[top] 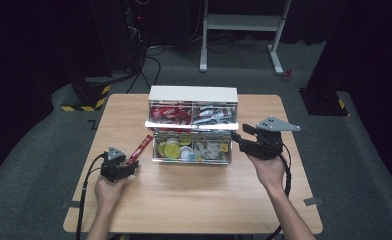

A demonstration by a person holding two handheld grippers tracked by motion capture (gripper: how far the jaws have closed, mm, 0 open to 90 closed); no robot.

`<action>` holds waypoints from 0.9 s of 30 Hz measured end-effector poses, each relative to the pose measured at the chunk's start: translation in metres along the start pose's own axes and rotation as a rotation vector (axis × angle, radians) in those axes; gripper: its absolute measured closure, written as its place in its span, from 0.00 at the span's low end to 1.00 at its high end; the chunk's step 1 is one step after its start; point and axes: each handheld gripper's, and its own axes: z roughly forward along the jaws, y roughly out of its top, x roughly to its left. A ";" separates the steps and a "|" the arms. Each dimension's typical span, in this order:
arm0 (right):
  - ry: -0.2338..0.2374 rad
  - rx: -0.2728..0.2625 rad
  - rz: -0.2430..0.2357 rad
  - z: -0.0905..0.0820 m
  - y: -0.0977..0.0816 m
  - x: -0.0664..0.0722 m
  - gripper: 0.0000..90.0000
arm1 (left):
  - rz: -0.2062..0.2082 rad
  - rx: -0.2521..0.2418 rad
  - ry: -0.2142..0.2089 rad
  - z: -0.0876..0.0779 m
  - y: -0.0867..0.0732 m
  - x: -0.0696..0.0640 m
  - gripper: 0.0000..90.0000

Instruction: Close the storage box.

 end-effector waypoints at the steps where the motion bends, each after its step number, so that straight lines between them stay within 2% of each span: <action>1: -0.005 0.002 0.003 -0.002 -0.004 -0.002 0.52 | -0.001 0.000 0.000 0.000 0.000 0.000 0.42; 5: -0.013 0.006 0.028 -0.006 -0.009 -0.008 0.52 | -0.003 0.000 0.001 0.000 0.000 0.000 0.42; 13: -0.030 -0.025 0.055 -0.015 -0.019 -0.020 0.52 | -0.003 0.000 0.001 0.000 0.000 0.000 0.42; 20: -0.028 -0.082 0.091 -0.024 -0.028 -0.029 0.51 | -0.003 0.001 0.002 0.000 0.000 0.000 0.42; 27: -0.055 -0.051 0.133 -0.024 -0.041 -0.038 0.48 | -0.003 0.001 0.004 0.000 0.000 -0.001 0.42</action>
